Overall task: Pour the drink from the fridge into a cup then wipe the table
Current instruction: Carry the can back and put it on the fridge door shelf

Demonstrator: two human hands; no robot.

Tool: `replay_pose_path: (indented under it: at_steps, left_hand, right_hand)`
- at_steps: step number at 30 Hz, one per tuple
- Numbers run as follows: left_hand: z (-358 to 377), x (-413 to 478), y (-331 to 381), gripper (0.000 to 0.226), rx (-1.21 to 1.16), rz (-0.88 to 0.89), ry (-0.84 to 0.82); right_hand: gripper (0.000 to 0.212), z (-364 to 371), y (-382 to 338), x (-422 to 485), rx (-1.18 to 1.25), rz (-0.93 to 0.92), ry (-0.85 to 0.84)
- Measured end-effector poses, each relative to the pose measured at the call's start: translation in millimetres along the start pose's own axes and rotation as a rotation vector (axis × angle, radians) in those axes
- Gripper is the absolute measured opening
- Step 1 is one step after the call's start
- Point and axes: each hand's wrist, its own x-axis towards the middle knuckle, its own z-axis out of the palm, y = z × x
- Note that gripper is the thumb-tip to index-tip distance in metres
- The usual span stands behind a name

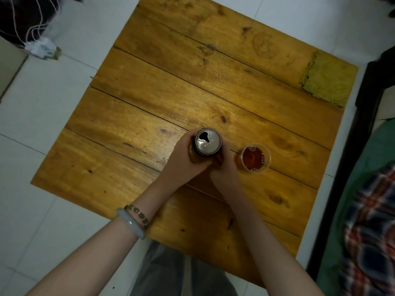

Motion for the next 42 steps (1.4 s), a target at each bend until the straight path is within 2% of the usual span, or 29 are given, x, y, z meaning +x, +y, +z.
replay_pose_path:
  at_steps: [4,7,13,17,18,24,31,38,42]
  left_hand:
    - [8.1,5.9,2.0,0.067,0.067,0.047,0.098]
    - [9.6,0.7,1.4,0.067,0.086,0.043,0.12]
    - [-4.3,-36.2,27.1,0.069,0.012,-0.066,0.153]
    - [-13.2,-66.7,63.7,0.069,-0.106,-0.093,0.168]
    - [-14.6,-74.7,74.2,0.069,-0.122,-0.097,0.176]
    - [-22.5,-130.6,141.8,0.07,-0.054,-0.068,0.294]
    - [-55.1,-211.4,215.2,0.077,-0.064,-0.058,0.512]
    - [-115.9,-322.7,250.6,0.095,-0.057,-0.099,0.639]
    - [-139.5,-395.0,257.4,0.08,-0.134,-0.116,0.77]
  right_hand:
    - [0.082,-2.6,-3.8,0.9,0.06,0.026,-0.024]
    - [0.074,-5.8,-12.5,-3.5,0.158,0.073,-0.008]
    - [0.045,-19.8,-27.0,-17.1,0.531,0.577,0.002]
    - [0.022,-40.4,-73.2,-43.6,0.704,0.683,-0.102]
    - [0.022,-46.5,-86.1,-50.0,0.691,0.698,-0.116]
    - [0.052,-74.0,-168.2,-91.7,0.503,0.746,-0.262]
    - [0.066,-67.9,-256.7,-141.6,0.277,0.673,-0.536]
    - [0.066,-14.7,-308.3,-209.1,0.186,0.653,-0.799]
    - [0.065,31.1,-326.6,-253.2,0.12,0.674,-0.949]
